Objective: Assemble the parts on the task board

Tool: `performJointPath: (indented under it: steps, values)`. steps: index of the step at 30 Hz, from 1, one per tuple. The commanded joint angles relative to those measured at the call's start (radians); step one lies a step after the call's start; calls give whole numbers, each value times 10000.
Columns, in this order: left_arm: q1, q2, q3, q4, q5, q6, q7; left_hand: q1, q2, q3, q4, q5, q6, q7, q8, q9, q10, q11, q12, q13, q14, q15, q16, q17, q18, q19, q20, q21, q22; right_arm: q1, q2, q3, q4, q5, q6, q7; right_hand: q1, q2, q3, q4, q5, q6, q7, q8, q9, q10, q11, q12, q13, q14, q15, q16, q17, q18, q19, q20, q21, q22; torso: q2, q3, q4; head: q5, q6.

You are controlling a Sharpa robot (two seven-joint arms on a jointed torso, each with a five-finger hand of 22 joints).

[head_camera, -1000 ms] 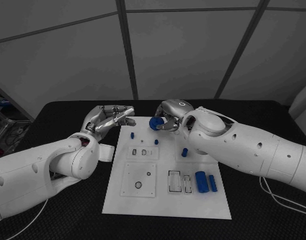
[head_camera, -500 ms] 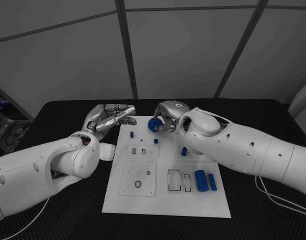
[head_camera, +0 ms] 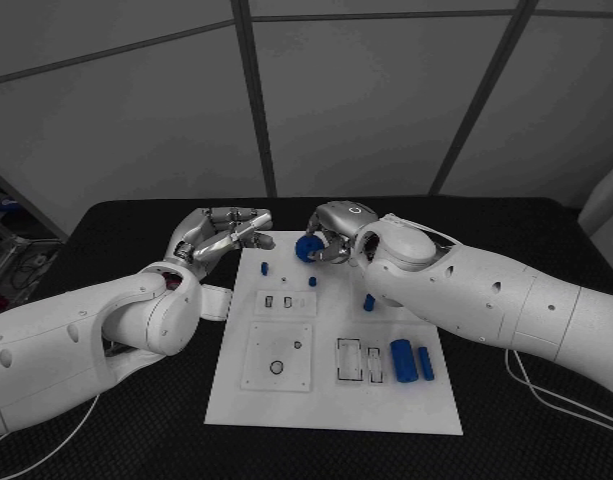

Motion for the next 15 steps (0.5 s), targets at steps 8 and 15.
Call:
performJointPath:
  steps: [8,15]
  values:
    - [20,-3,11,22,-22,98,39,-15,99,-7,-44,-54,13,41,-55,-2,10,26,-17,0,-32,57,-35,16,-97,-35,37,-21,-15,19,23,-221,5,124,462,258,-180,-48,43,11,-97,-97,18,-95,-7,-82,11,-32,0,959,74,6,2287,-171,-1,102,-13,-22,0,13,-9,15,-36]
    - [20,3,11,20,-22,93,34,-15,99,-7,-44,-54,13,41,-55,-2,10,26,-17,0,-32,57,-35,16,-97,-35,37,-21,-15,19,56,-252,30,148,323,219,-341,-130,-51,75,-553,-195,37,-216,-11,-97,39,-34,-12,958,104,4,2285,-164,-24,139,-27,-45,-1,5,7,-2,-52]
